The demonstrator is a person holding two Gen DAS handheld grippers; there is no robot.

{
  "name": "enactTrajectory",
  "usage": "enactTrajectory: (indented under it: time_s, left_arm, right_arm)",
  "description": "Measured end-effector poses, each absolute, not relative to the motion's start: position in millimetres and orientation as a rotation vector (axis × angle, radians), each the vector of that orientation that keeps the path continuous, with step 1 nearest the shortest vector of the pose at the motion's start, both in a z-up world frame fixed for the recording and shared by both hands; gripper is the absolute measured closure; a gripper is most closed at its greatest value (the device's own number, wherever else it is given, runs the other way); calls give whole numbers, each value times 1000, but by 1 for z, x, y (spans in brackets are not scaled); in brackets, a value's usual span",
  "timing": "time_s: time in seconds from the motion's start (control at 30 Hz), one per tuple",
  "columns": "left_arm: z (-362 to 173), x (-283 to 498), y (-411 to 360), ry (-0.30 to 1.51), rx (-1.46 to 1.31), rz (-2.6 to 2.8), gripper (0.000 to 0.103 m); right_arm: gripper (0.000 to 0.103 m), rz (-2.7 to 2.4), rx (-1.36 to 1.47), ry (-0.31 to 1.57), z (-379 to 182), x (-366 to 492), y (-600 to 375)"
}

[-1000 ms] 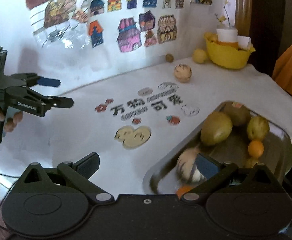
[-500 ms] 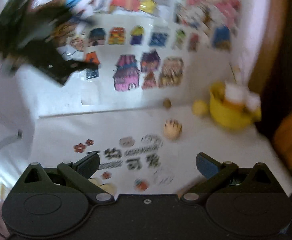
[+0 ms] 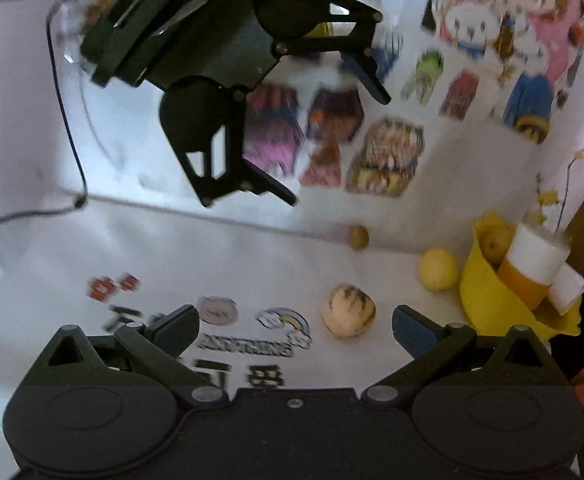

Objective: Organize fruits
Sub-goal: 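Move both tools toward the loose fruits beside the yellow bowl, then close the right tool around the small striped melon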

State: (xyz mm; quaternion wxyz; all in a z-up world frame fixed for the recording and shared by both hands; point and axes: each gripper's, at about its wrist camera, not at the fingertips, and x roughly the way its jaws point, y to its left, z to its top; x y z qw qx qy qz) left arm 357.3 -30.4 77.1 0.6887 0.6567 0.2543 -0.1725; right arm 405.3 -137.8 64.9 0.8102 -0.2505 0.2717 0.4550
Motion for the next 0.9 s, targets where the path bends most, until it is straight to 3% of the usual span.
enactTrajectory:
  time_s: [0.27,0.53,0.9]
  left_arm:
    - [40,411,-23,859,1430,-455,1]
    - [13,439,-17,948,1547,-451,1]
    - [5,490,-19,1040,1507,-380,3]
  right_arm:
    - [4,933,-481,790,24,476,-111]
    - [9,960,-466,801,4,501,-103]
    - [25,971,-421,853,-12,520,-87]
